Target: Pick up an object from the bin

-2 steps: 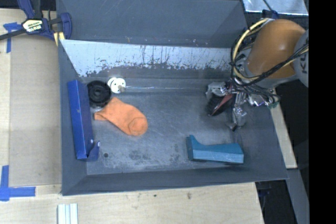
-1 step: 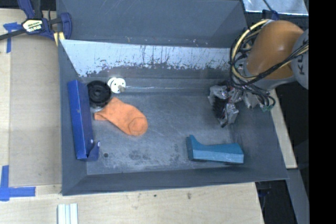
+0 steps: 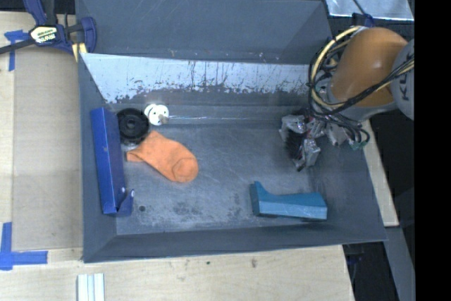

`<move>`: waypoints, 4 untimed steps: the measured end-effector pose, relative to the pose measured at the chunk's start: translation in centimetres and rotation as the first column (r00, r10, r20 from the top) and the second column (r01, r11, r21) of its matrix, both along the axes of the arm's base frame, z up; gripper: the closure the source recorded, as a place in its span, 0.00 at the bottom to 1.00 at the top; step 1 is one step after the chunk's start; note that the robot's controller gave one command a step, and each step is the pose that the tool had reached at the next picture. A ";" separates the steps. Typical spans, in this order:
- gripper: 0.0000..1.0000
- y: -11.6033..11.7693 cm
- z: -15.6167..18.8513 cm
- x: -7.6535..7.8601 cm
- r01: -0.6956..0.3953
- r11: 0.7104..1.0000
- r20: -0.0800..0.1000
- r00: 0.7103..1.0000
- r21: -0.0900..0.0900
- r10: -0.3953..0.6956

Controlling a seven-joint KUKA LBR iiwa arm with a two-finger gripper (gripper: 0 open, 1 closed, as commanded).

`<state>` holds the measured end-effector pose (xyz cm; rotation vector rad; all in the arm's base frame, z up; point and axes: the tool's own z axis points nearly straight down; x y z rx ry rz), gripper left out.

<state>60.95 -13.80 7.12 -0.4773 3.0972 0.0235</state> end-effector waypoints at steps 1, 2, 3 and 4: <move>1.00 0.0 0.0 0.0 -0.001 1.000 0.000 1.000 0.000 0.001; 1.00 0.0 0.0 0.0 -0.001 1.000 0.000 1.000 0.000 0.001; 1.00 0.0 0.0 0.0 -0.001 1.000 0.000 1.000 0.000 0.001; 1.00 0.0 0.0 0.0 -0.002 1.000 0.000 1.000 0.000 0.002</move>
Offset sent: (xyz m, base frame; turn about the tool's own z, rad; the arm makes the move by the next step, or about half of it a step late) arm 0.0000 0.0000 0.0000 0.0000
